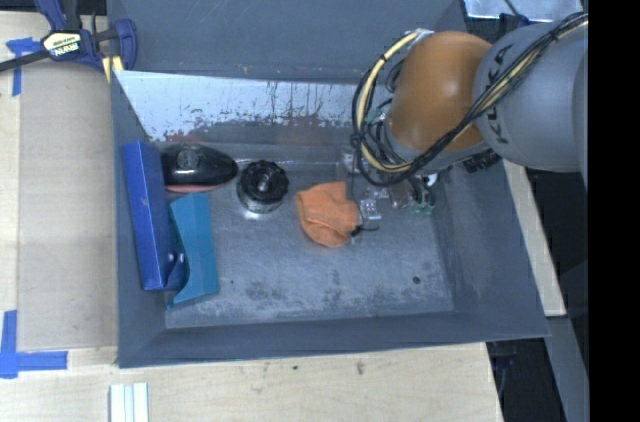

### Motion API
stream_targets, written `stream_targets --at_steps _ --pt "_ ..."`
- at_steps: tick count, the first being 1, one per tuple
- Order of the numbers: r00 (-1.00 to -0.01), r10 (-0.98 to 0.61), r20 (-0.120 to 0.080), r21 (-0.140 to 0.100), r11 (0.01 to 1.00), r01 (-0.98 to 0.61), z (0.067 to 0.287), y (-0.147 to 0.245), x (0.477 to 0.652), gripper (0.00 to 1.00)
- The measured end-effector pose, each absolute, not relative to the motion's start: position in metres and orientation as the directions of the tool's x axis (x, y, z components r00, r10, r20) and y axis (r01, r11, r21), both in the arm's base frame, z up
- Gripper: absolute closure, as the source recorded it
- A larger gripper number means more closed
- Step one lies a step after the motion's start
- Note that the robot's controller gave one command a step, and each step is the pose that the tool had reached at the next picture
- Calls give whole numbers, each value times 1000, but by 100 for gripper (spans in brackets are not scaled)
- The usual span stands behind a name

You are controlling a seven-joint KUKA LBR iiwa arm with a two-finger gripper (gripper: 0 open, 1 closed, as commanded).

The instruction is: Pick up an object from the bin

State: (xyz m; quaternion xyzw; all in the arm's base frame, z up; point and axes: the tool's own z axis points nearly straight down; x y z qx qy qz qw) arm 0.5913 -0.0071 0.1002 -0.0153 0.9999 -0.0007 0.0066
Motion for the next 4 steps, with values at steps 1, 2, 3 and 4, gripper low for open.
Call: stream_targets --at_steps 1,2,3,4 --pt "-989 146 -4 0 989 146 71 10 552 100" --pt "-989 145 -4 0 989 145 71 10 552 100" --pt "-989 145 -4 0 989 145 71 10 552 100" --pt "-990 144 -4 0 990 144 71 10 552 100"
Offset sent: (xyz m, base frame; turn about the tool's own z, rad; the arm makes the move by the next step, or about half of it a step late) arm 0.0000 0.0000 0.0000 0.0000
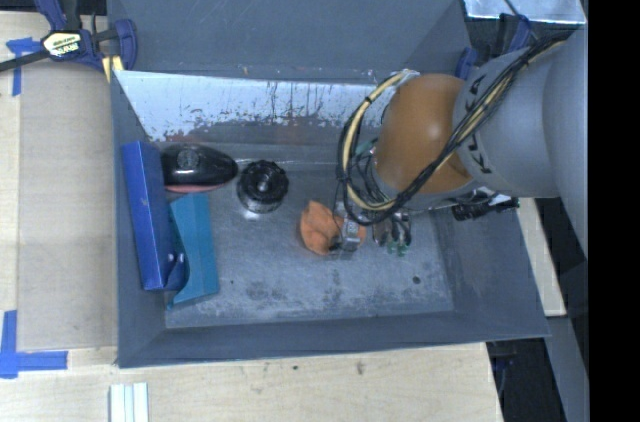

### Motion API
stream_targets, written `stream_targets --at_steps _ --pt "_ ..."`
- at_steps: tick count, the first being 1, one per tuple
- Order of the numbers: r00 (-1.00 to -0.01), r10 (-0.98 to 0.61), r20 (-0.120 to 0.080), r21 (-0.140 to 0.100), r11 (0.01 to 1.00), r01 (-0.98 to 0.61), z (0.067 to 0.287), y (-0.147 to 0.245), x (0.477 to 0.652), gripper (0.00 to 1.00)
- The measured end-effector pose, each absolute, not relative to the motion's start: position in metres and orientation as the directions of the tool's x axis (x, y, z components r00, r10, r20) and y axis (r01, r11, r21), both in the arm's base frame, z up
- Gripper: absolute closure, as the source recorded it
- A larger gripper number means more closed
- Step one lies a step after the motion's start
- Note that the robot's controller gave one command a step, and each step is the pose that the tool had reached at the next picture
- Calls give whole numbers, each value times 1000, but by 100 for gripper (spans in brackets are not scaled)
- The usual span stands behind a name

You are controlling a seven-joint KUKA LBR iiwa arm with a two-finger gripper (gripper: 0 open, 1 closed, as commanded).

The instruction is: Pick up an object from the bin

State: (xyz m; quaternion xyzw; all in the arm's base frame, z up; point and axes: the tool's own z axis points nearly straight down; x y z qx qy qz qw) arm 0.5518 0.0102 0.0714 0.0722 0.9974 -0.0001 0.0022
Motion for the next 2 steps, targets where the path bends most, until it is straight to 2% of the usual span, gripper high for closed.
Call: stream_targets --at_steps 2 --pt "-990 143 -4 0 990 143 71 10 552 100"
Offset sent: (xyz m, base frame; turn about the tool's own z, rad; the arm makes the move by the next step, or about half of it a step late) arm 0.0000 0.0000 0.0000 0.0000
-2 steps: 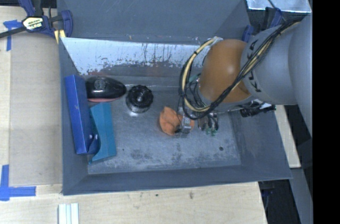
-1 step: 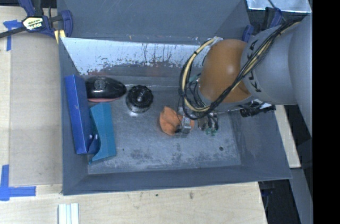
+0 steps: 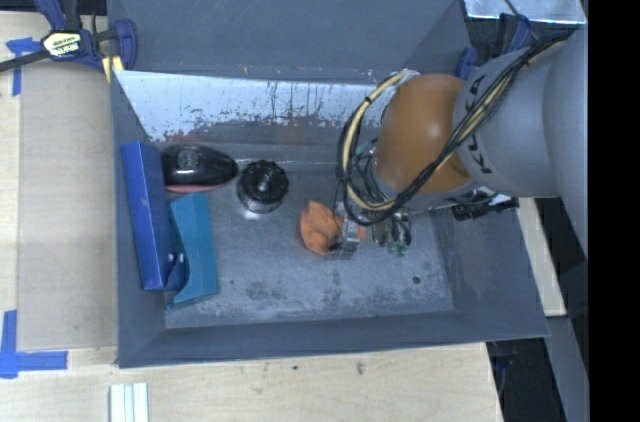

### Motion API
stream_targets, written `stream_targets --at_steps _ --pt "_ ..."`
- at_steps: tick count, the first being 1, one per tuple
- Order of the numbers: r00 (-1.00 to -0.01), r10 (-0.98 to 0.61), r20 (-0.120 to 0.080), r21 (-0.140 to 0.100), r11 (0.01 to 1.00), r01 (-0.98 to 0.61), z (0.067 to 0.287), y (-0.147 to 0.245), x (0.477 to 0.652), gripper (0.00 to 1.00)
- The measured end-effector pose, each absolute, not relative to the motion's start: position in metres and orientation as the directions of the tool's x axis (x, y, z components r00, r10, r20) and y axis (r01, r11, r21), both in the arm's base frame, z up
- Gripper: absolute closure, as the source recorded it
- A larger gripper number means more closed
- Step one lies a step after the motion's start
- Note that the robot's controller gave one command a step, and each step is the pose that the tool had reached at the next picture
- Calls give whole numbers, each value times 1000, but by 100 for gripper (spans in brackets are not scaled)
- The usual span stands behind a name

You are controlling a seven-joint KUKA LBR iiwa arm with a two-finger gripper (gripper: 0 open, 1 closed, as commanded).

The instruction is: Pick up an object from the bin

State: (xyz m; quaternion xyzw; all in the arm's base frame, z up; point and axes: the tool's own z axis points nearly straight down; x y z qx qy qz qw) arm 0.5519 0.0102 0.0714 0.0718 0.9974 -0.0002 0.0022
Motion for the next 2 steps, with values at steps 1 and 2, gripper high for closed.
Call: stream_targets --at_steps 1,2 --pt "-990 143 -4 0 990 143 71 10 552 100" --pt "-990 143 -4 0 990 143 71 10 552 100"
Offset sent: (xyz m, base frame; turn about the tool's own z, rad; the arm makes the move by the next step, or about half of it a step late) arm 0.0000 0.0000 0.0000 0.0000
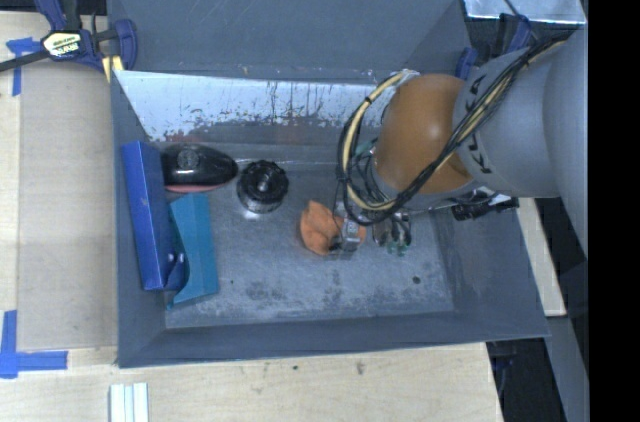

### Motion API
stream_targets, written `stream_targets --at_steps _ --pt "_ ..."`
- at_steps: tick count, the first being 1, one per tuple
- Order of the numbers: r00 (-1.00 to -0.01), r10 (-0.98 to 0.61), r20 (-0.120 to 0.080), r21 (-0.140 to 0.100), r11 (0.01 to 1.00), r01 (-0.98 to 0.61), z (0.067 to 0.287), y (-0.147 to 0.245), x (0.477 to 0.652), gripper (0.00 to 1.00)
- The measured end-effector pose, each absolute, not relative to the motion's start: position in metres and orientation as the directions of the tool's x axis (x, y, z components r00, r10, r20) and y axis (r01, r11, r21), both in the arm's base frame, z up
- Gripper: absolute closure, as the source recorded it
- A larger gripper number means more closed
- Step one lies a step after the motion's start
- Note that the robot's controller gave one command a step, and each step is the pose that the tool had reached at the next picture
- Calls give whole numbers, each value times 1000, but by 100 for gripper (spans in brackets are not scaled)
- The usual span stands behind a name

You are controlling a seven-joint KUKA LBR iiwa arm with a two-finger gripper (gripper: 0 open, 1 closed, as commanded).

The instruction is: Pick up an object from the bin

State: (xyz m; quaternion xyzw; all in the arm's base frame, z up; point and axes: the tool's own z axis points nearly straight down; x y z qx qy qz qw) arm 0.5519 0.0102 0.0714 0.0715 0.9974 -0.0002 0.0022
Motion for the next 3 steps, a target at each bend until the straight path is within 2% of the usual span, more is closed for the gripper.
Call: stream_targets --at_steps 3 --pt "-990 142 -4 0 990 142 71 10 552 100"
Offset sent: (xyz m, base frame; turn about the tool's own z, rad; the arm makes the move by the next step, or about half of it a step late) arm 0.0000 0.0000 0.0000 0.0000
